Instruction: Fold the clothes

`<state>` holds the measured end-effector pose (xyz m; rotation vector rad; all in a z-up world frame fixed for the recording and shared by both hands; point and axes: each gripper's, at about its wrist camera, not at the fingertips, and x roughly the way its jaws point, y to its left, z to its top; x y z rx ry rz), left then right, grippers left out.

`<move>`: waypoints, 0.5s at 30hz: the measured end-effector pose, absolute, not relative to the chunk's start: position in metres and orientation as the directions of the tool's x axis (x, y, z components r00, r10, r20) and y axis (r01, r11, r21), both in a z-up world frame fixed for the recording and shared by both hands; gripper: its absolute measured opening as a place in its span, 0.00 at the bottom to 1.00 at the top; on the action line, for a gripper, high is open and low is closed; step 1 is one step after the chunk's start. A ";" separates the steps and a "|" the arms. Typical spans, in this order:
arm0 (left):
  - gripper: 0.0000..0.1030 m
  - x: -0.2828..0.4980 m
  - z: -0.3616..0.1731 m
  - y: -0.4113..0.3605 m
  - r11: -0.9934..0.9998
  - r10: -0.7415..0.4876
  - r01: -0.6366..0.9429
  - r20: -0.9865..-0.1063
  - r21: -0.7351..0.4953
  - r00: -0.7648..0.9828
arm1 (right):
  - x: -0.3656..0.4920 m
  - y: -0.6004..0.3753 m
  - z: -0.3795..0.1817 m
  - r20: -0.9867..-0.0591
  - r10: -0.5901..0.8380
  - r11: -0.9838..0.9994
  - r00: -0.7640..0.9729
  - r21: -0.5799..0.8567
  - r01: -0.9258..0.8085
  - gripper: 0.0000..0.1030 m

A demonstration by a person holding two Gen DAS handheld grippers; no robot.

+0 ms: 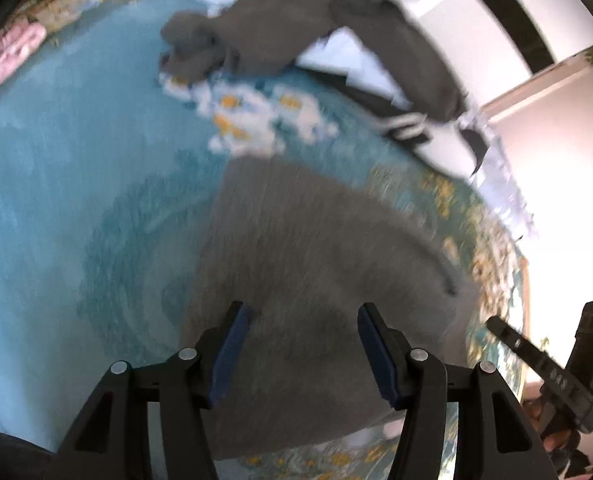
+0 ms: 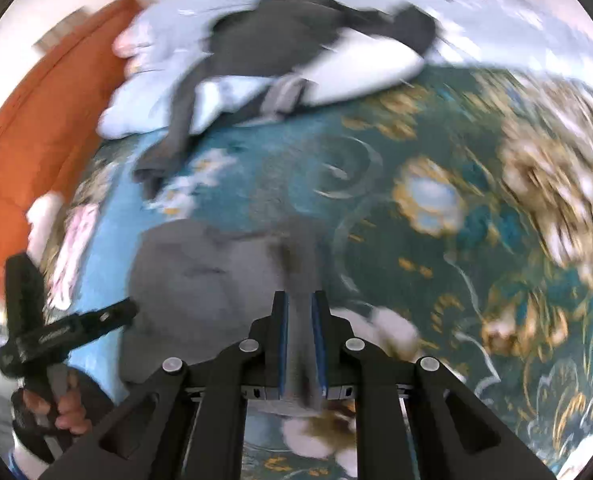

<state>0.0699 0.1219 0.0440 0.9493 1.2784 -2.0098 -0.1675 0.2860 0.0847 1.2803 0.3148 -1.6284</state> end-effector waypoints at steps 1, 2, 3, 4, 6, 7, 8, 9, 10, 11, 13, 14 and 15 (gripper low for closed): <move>0.59 0.072 0.045 0.121 -0.377 -0.096 0.762 -0.796 -0.527 -0.598 | -0.159 0.279 0.088 -0.835 -0.545 -0.423 0.075 0.351 0.835 0.13; 0.59 0.073 0.043 0.119 -0.366 -0.092 0.768 -0.801 -0.525 -0.591 | -0.149 0.271 0.090 -0.827 -0.555 -0.377 0.090 0.346 0.859 0.14; 0.59 0.073 0.040 0.116 -0.353 -0.086 0.776 -0.808 -0.522 -0.583 | -0.142 0.264 0.090 -0.823 -0.559 -0.344 0.100 0.340 0.875 0.15; 0.59 0.074 0.037 0.114 -0.341 -0.080 0.784 -0.815 -0.519 -0.574 | -0.137 0.257 0.087 -0.822 -0.560 -0.321 0.106 0.333 0.887 0.17; 0.59 0.070 0.023 0.111 -0.315 -0.043 0.808 -0.843 -0.498 -0.536 | -0.135 0.243 0.076 -0.833 -0.545 -0.318 0.098 0.314 0.895 0.17; 0.59 0.069 0.016 0.109 -0.302 -0.023 0.820 -0.857 -0.485 -0.515 | -0.137 0.236 0.067 -0.841 -0.533 -0.329 0.092 0.306 0.894 0.17; 0.59 0.067 0.012 0.109 -0.301 -0.013 0.826 -0.864 -0.477 -0.504 | -0.141 0.231 0.056 -0.853 -0.513 -0.351 0.096 0.311 0.883 0.17; 0.59 0.065 0.008 0.108 -0.301 -0.005 0.830 -0.870 -0.470 -0.494 | -0.146 0.227 0.044 -0.866 -0.488 -0.379 0.109 0.322 0.867 0.16; 0.59 0.065 0.008 0.108 -0.302 -0.006 0.828 -0.867 -0.473 -0.498 | -0.151 0.223 0.034 -0.873 -0.471 -0.403 0.129 0.342 0.849 0.16; 0.59 0.065 0.010 0.108 -0.304 -0.009 0.824 -0.864 -0.478 -0.504 | -0.154 0.221 0.029 -0.873 -0.466 -0.416 0.143 0.358 0.836 0.16; 0.59 0.068 0.015 0.108 -0.303 -0.020 0.808 -0.844 -0.506 -0.536 | -0.158 0.220 0.027 -0.872 -0.464 -0.431 0.155 0.375 0.821 0.16; 0.59 0.074 0.022 0.107 -0.295 -0.035 0.787 -0.817 -0.541 -0.575 | -0.159 0.221 0.030 -0.868 -0.469 -0.429 0.160 0.383 0.818 0.16; 0.59 0.083 0.028 0.105 -0.275 -0.065 0.774 -0.793 -0.570 -0.606 | -0.159 0.223 0.036 -0.862 -0.479 -0.420 0.165 0.390 0.819 0.16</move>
